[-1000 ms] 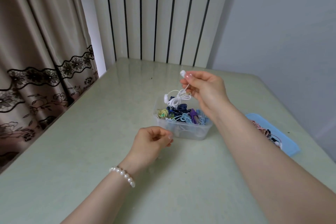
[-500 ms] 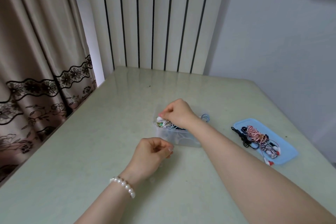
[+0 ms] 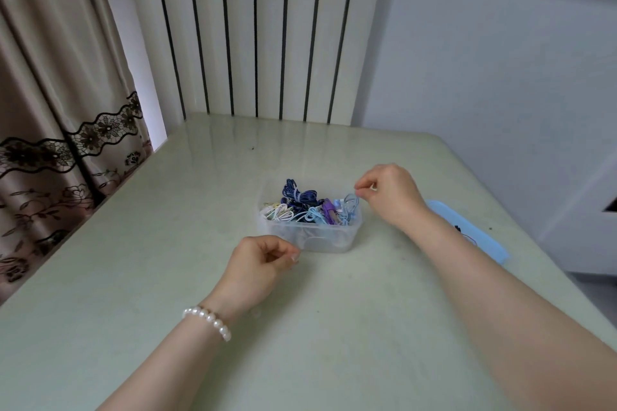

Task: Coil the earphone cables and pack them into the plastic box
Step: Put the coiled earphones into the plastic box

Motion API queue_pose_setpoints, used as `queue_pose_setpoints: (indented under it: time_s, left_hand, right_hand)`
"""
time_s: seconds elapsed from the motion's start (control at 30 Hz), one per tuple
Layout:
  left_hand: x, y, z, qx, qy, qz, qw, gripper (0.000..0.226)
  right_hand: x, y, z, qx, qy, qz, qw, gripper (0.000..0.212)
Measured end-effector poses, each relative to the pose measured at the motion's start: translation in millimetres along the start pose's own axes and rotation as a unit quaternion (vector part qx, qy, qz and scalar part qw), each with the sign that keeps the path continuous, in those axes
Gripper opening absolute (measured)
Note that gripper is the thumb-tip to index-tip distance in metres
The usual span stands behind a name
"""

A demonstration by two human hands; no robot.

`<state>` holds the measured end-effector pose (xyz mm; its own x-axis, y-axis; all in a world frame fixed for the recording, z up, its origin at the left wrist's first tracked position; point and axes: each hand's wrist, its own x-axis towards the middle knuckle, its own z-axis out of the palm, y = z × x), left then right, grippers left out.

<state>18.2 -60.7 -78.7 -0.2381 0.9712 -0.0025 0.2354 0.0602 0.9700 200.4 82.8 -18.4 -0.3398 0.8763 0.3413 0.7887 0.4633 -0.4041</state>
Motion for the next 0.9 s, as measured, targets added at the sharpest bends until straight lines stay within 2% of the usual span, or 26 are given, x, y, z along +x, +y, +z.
queue_pose_setpoints:
  time_s: [0.1, 0.23, 0.3, 0.4, 0.5, 0.6, 0.7, 0.77, 0.9]
  left_hand:
    - [3.0, 0.7, 5.9, 0.001, -0.008, 0.012, 1.0, 0.025]
    - [5.6, 1.6, 9.9, 0.01, -0.03, 0.02, 0.999, 0.024]
    - [5.6, 3.1, 9.2, 0.019, -0.033, 0.017, 0.999, 0.022]
    - [5.0, 5.3, 6.2, 0.034, -0.022, 0.01, 0.999, 0.014]
    - [4.9, 7.1, 2.6, 0.034, -0.009, 0.002, 0.999, 0.012]
    - [4.6, 9.0, 1.6, 0.031, -0.001, -0.007, 1.0, 0.009]
    - [4.7, 9.5, 1.9, 0.021, 0.006, -0.005, 1.0, 0.009]
    - [4.6, 9.6, 2.3, 0.011, 0.01, -0.004, 1.0, 0.007]
    - [1.7, 12.4, 3.7, -0.032, 0.019, 0.009, 0.999, 0.008]
  right_hand:
    - [-8.2, 47.2, -18.4, -0.109, -0.011, 0.087, 0.99, 0.015]
    - [-26.8, 81.7, -13.7, -0.326, -0.095, 0.132, 0.931, 0.032]
    - [-32.8, 88.2, -5.3, -0.344, -0.099, 0.135, 0.924, 0.033]
    - [-33.7, 87.5, 0.1, -0.333, -0.082, 0.11, 0.933, 0.025]
    - [-30.2, 77.3, -7.1, -0.249, -0.006, 0.12, 0.961, 0.022]
    - [-25.4, 59.3, -24.6, -0.058, 0.11, 0.164, 0.979, 0.017]
    - [-18.6, 40.7, -40.2, 0.14, 0.157, 0.198, 0.957, 0.016]
    - [-15.5, 28.2, -48.1, 0.215, 0.177, 0.195, 0.94, 0.014]
    - [-20.4, -4.1, -54.6, 0.355, 0.139, 0.173, 0.908, 0.018]
